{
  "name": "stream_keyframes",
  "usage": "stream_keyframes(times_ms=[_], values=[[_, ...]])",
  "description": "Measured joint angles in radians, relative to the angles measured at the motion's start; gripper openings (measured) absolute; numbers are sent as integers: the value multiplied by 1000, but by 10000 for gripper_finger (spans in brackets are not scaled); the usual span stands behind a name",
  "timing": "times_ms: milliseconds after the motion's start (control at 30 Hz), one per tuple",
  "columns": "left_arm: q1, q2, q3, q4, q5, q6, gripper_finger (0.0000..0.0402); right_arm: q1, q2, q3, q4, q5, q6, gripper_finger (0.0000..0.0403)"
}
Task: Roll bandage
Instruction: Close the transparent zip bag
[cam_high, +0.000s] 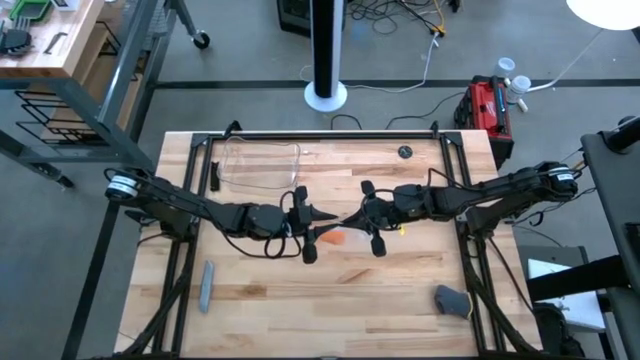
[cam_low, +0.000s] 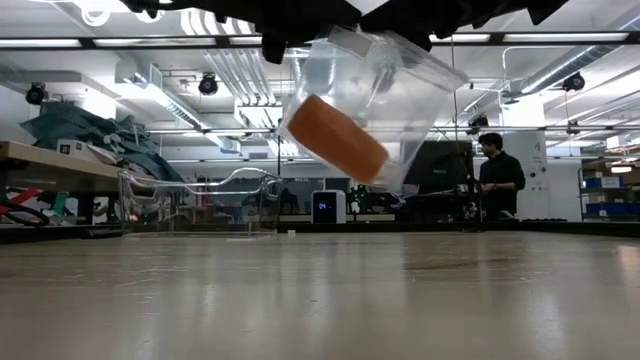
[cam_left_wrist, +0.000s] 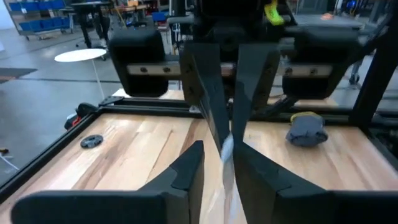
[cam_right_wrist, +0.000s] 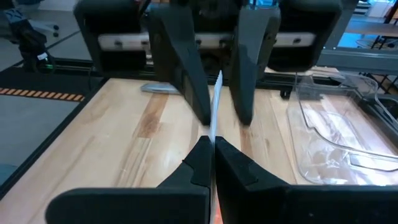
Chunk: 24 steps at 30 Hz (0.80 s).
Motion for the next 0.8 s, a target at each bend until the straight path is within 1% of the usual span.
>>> stream_keyframes(times_ms=[200,467,533,667,800], values=[[0,24,0,37,0,66,55,0,0,0,-2,0,4,0],[2,27,0,53,1,78,15,0,0,0,-3,4,2,0],[2,28,0,58,6,100,5,0,0,0,-5,3,7,0],[2,35,-1,74,23,134,1,0,-1,0,-10,0,37,4],[3,35,0,81,24,150,1,0,0,0,-9,0,54,27]])
